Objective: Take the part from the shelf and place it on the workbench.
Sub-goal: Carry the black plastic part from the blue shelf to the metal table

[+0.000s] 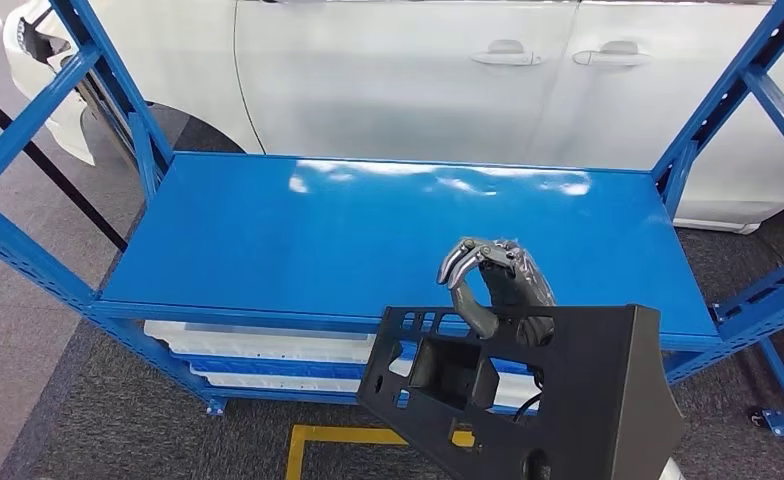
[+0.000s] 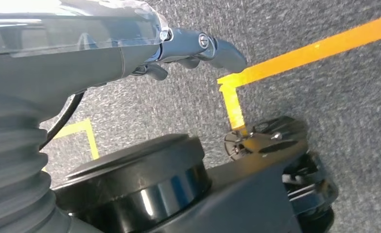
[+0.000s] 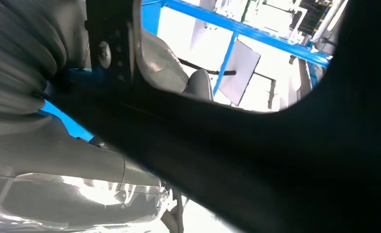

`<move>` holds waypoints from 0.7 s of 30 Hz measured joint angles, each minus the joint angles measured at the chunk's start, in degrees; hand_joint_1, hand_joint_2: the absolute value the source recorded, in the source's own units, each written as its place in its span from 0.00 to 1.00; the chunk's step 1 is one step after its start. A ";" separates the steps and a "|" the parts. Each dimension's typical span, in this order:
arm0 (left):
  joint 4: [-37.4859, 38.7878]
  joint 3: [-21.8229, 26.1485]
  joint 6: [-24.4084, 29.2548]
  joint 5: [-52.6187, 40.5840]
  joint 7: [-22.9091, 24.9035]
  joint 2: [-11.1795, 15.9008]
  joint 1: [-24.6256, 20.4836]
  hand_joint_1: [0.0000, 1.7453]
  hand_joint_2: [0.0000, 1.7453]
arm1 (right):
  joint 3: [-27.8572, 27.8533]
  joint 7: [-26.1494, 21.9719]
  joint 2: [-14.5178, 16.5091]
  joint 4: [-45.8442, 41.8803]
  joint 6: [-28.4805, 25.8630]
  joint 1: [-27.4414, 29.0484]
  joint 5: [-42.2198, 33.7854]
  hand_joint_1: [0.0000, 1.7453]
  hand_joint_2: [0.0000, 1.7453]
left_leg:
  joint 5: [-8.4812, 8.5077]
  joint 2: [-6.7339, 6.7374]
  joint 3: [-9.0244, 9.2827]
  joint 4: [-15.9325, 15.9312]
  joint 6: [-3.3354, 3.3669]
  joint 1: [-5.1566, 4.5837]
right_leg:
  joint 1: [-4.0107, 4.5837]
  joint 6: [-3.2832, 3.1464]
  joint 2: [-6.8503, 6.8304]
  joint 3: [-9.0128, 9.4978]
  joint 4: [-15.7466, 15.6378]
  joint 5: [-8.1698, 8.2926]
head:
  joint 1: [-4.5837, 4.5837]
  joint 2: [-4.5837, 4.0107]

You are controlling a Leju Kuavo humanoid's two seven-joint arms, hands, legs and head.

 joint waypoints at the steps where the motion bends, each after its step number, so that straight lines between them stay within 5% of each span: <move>1: 0.00 0.04 -0.09 -0.06 0.08 -0.02 0.02 0.00 1.00 | -0.04 0.07 0.01 0.03 -0.08 -0.04 0.07 1.00 1.00 | -0.03 0.01 -0.17 0.08 -0.35 0.05 | -0.09 -0.36 -0.05 -0.19 -0.10 0.28 | 0.00 0.00; 4: 0.00 0.09 -0.37 -0.31 0.39 -0.03 -0.01 0.00 1.00 | -0.20 0.19 0.14 0.07 -0.38 -0.21 0.25 1.00 1.00 | -4.01 0.07 -1.89 4.29 -1.28 0.28 | -0.41 -1.45 -0.32 -0.95 -0.59 1.38 | -0.02 0.00; 6: 0.00 0.09 -0.59 -0.51 0.62 -0.04 -0.14 0.00 1.00 | -0.31 0.26 0.24 0.07 -0.72 -0.21 0.34 1.00 1.00 | -8.76 0.09 -4.34 11.46 -1.72 0.47 | -0.34 -1.66 -0.44 -2.00 -0.55 2.15 | -0.02 0.00; 8: 0.00 0.09 -0.73 -0.67 0.93 -0.04 -0.26 0.00 1.00 | -0.44 0.47 0.27 0.07 -0.98 -0.13 0.39 1.00 1.00 | -10.67 0.10 -4.81 15.48 -1.84 0.54 | -0.28 -1.60 -0.50 -3.32 -0.41 3.06 | -0.02 0.00; 9: 0.00 0.10 -0.77 -0.72 1.13 -0.03 -0.27 0.00 1.00 | -0.51 0.58 0.28 0.06 -1.03 -0.08 0.40 1.00 1.00 | -10.08 0.10 -3.41 14.26 -1.74 0.54 | -0.26 -1.54 -0.49 -3.95 -0.34 3.54 | -0.02 0.00; 13: 0.00 0.10 -0.76 -1.03 1.61 0.01 -0.24 0.00 1.00 | -1.16 0.74 0.30 -0.19 -1.02 0.20 0.42 1.00 1.00 | -5.71 0.11 6.02 -0.59 -0.55 0.10 | -0.21 -0.73 -0.42 -5.44 -0.41 5.60 | -0.02 0.00; 17: 0.01 0.09 -0.66 -1.21 1.79 -0.01 0.03 0.00 1.00 | -1.77 0.75 0.34 -0.31 -0.85 0.48 0.56 1.00 1.00 | -3.37 0.18 5.43 -1.99 0.61 -0.16 | -0.42 0.74 -0.38 -5.79 -1.23 7.02 | -0.02 0.00; 19: 0.02 0.10 -0.55 -1.24 1.84 -0.03 -0.03 0.00 1.00 | -2.20 0.74 0.34 -0.35 -0.80 0.59 0.55 1.00 1.00 | -1.51 0.44 4.11 -2.52 1.28 0.20 | -0.46 1.28 -0.24 -7.12 1.46 3.15 | -0.01 0.00; 21: 0.02 0.10 -0.45 -1.20 1.90 -0.04 -0.18 0.00 1.00 | -2.51 0.74 0.35 -0.34 -0.71 0.72 0.52 1.00 1.00 | 0.03 0.60 2.24 -2.49 1.60 0.19 | -0.62 1.73 -0.21 -8.99 8.43 -3.04 | 0.00 0.00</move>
